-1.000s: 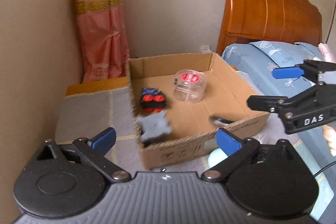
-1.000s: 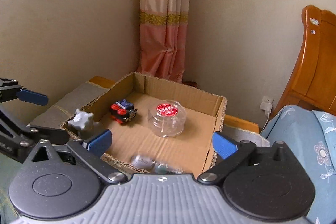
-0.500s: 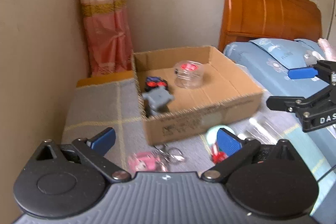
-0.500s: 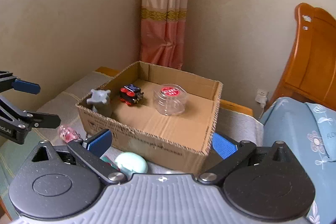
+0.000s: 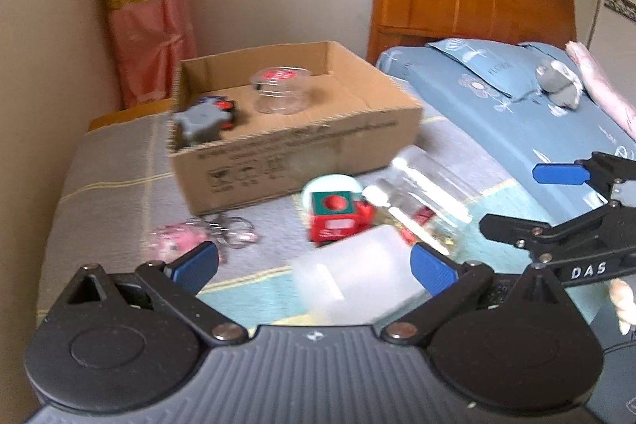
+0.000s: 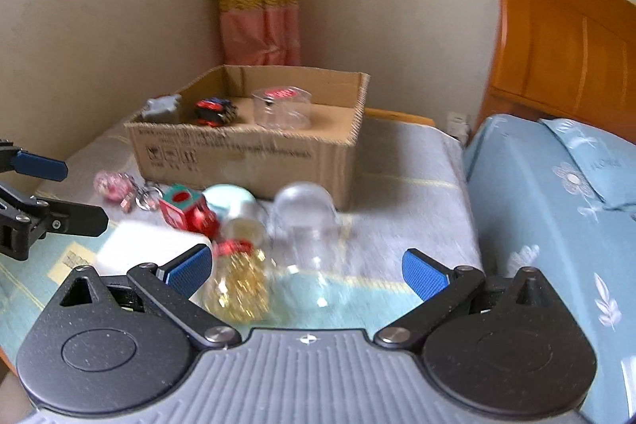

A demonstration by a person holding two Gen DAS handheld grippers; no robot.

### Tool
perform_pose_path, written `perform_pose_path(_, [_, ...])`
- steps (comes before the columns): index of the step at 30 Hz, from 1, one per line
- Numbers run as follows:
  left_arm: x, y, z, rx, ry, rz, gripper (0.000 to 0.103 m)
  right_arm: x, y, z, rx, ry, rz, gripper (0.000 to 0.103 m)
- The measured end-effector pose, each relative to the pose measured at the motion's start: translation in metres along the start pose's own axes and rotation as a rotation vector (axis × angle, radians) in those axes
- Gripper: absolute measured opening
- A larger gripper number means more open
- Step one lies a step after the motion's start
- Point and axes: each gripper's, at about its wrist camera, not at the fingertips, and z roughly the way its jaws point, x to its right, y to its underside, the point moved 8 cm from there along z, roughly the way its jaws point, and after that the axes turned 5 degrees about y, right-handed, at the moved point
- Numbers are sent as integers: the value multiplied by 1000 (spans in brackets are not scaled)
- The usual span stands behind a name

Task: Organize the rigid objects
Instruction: 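Move left gripper toward white plastic container while right gripper withdraws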

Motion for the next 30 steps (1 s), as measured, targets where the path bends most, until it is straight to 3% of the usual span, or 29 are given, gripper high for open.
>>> perform_pose_path(10, [30, 12, 30, -30, 50, -30, 102, 10, 29, -8, 14, 85, 9, 103])
perform_pose_path(18, [20, 22, 43, -72, -26, -21, 102, 10, 42, -4, -15, 59, -5, 103])
perform_pose_path(30, [-18, 40, 15, -73, -74, -80, 102, -27, 55, 4, -55, -26, -117, 103])
